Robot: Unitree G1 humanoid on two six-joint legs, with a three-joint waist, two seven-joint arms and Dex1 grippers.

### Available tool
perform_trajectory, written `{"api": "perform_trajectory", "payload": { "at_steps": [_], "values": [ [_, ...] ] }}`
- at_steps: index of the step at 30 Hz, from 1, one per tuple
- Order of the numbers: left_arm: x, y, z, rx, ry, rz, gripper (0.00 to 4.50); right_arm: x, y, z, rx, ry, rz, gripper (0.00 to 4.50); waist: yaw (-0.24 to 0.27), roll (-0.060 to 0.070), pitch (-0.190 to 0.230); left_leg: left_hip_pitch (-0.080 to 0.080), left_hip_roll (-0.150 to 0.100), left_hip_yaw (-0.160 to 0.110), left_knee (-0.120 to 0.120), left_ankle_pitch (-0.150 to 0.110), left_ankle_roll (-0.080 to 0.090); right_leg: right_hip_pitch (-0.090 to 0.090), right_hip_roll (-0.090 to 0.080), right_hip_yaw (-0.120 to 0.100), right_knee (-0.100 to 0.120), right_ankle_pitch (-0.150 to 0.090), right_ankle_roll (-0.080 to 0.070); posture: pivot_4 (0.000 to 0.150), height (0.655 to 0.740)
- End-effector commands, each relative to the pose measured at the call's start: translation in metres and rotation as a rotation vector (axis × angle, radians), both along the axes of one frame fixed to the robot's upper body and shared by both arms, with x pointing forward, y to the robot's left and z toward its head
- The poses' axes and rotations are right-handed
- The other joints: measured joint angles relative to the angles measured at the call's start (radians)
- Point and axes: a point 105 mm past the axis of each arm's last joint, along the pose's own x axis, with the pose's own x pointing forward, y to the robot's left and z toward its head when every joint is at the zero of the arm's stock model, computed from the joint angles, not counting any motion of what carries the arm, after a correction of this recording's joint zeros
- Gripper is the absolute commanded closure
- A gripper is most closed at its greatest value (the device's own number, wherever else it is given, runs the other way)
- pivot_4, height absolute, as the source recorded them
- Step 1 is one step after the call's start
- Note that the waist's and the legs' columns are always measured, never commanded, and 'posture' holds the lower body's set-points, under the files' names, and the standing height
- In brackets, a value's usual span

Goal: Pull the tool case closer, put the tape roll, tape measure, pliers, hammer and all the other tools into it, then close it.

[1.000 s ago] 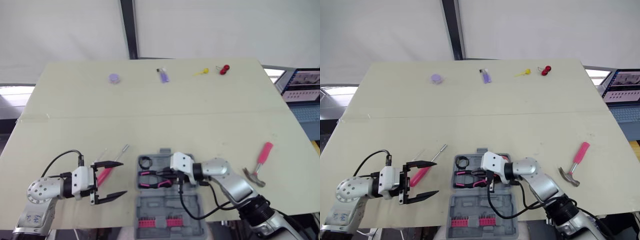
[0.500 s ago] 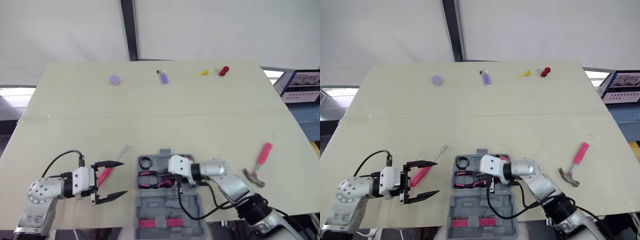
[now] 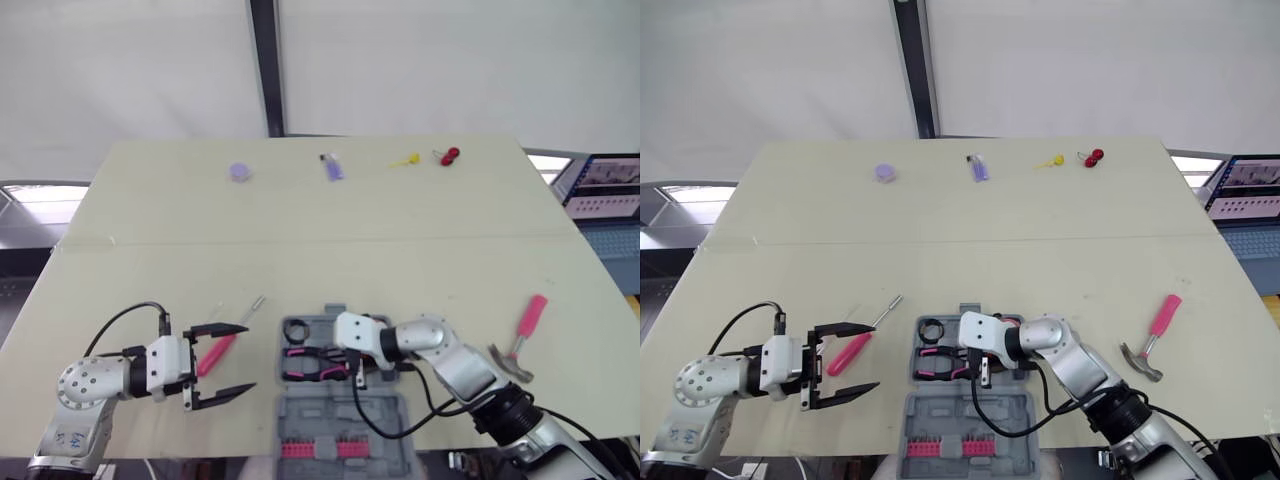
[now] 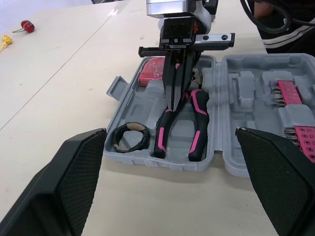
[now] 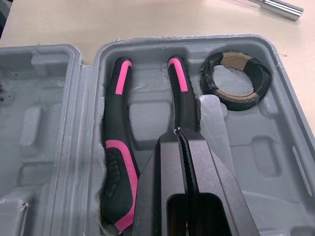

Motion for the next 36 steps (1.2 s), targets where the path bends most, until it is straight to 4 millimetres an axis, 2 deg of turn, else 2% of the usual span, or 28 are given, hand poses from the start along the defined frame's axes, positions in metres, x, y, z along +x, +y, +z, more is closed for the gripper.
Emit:
{"api": "perform_trajectory", "payload": {
  "at_steps": [1, 6, 10, 14, 18, 19, 20, 21, 24, 27, 28, 31, 32, 36],
  "values": [
    [0.002, -0.002, 0.004, 0.005, -0.035, -0.008, 0.00, -0.019, -0.027, -0.054, -0.147, 0.209, -0.075, 4.43, 0.000, 0.000, 0.000, 0.000, 0.000, 0.000, 0.000, 0.000, 0.000, 0.000, 0.000, 0.000, 0.000, 0.000, 0.000, 0.150, 0.7400],
    [0.004, -0.004, 0.003, 0.006, -0.034, -0.013, 0.00, -0.014, -0.026, -0.046, -0.106, 0.185, -0.067, 4.43, -0.002, 0.001, 0.001, 0.000, 0.000, 0.001, 0.000, 0.000, 0.000, -0.001, 0.000, 0.000, 0.000, 0.000, 0.000, 0.150, 0.7400],
    [0.006, -0.004, 0.003, 0.002, -0.040, -0.002, 0.00, -0.003, -0.016, -0.020, 0.044, 0.126, -0.082, 4.43, -0.001, 0.002, 0.001, -0.001, 0.000, 0.001, 0.000, 0.000, 0.000, -0.001, 0.000, 0.000, -0.001, 0.000, 0.000, 0.150, 0.7400],
    [0.006, -0.005, 0.002, -0.012, -0.030, 0.019, 0.00, -0.004, -0.015, 0.009, 0.189, 0.119, -0.070, 4.43, -0.001, 0.003, 0.006, -0.002, 0.000, 0.001, 0.000, 0.000, 0.000, -0.002, 0.000, 0.000, -0.001, 0.000, 0.000, 0.150, 0.7400],
    [0.011, 0.003, 0.000, 0.019, -0.023, 0.074, 0.00, 0.004, -0.029, 0.035, 0.266, 0.093, -0.121, 4.43, -0.004, 0.003, 0.019, -0.003, 0.001, 0.002, 0.000, 0.000, 0.000, -0.004, 0.000, 0.001, -0.001, 0.000, 0.000, 0.150, 0.7400],
    [0.014, 0.007, 0.002, 0.015, -0.021, 0.102, 0.00, 0.006, -0.035, 0.041, 0.281, 0.089, -0.141, 4.06, -0.006, 0.003, 0.021, -0.003, 0.001, 0.003, 0.000, 0.000, 0.000, -0.004, 0.000, 0.001, 0.000, 0.000, 0.000, 0.150, 0.7400],
    [0.017, 0.011, 0.005, 0.009, -0.025, 0.133, 0.00, 0.007, -0.042, 0.046, 0.291, 0.090, -0.163, 3.93, -0.008, 0.004, 0.023, -0.003, 0.001, 0.003, 0.000, 0.000, 0.000, -0.005, 0.000, 0.001, 0.000, 0.000, 0.000, 0.150, 0.7400],
    [0.022, 0.017, 0.008, -0.013, -0.022, 0.176, 0.00, 0.007, -0.051, 0.050, 0.301, 0.088, -0.188, 3.61, -0.008, 0.004, 0.025, -0.003, 0.001, 0.003, 0.000, 0.000, 0.000, -0.005, 0.001, 0.001, 0.000, 0.000, 0.000, 0.150, 0.7400],
    [0.029, 0.032, 0.013, -0.044, 0.002, 0.272, 0.00, 0.014, -0.084, 0.059, 0.325, 0.069, -0.316, 2.16, -0.012, 0.002, 0.027, -0.004, 0.001, 0.003, 0.000, 0.000, 0.000, -0.005, 0.001, 0.001, -0.001, 0.000, 0.000, 0.150, 0.7400],
    [0.037, 0.061, 0.016, -0.043, 0.003, 0.422, 0.00, 0.022, -0.136, 0.064, 0.316, 0.031, -0.511, 0.78, -0.011, 0.000, 0.031, -0.005, 0.001, 0.003, -0.001, 0.000, 0.000, -0.006, 0.001, 0.001, -0.001, 0.000, 0.000, 0.150, 0.7400],
    [0.039, 0.071, 0.018, -0.052, -0.001, 0.473, 0.00, 0.022, -0.153, 0.065, 0.305, 0.019, -0.565, 0.14, -0.012, 0.000, 0.031, -0.005, 0.001, 0.004, -0.001, 0.000, 0.000, -0.006, 0.000, 0.001, -0.001, 0.000, 0.000, 0.150, 0.7400],
    [0.042, 0.108, 0.017, -0.054, 0.011, 0.671, 0.00, 0.017, -0.214, 0.062, 0.239, -0.017, -0.750, 0.06, -0.012, 0.000, 0.033, -0.004, 0.001, 0.004, -0.001, 0.000, 0.000, -0.006, 0.001, 0.001, -0.001, 0.000, 0.000, 0.150, 0.7400],
    [0.040, 0.125, 0.016, -0.062, 0.012, 0.768, 0.00, 0.013, -0.243, 0.061, 0.219, -0.030, -0.846, 0.06, -0.012, 0.000, 0.033, -0.004, 0.001, 0.004, -0.001, 0.000, 0.000, -0.006, 0.001, 0.002, -0.001, 0.000, 0.000, 0.150, 0.7400],
    [0.029, 0.171, 0.014, -0.043, -0.006, 1.017, 0.00, -0.005, -0.325, 0.058, 0.194, -0.074, -1.135, 0.06, -0.014, -0.003, 0.035, -0.004, 0.001, 0.005, -0.002, -0.001, 0.001, -0.006, 0.000, 0.002, -0.003, 0.000, 0.000, 0.150, 0.7400]
  ]
}}
